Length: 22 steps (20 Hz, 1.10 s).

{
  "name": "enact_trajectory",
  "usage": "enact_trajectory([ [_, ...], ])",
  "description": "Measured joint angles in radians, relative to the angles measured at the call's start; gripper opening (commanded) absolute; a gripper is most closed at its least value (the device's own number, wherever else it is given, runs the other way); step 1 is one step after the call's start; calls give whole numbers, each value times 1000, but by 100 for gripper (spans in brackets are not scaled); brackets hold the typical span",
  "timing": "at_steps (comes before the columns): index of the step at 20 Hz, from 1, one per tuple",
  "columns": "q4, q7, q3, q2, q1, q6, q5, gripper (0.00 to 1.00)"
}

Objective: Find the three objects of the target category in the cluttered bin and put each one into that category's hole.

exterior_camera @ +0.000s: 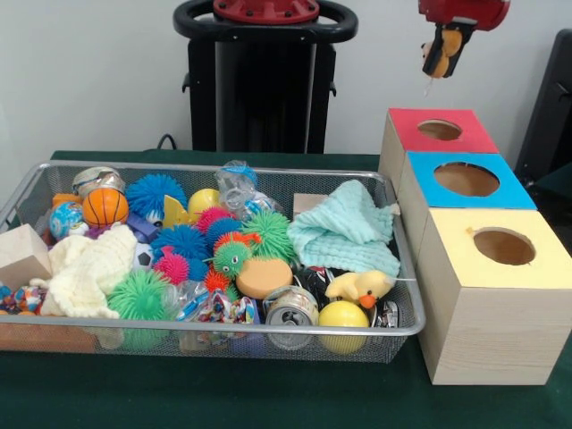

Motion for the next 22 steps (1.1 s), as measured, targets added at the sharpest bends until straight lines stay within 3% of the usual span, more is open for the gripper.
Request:
enact_trajectory([
  [14,30,0,0,36,-3,-17,-1,0],
  [22,28,0,0,101,-2,-53,-1,0],
])
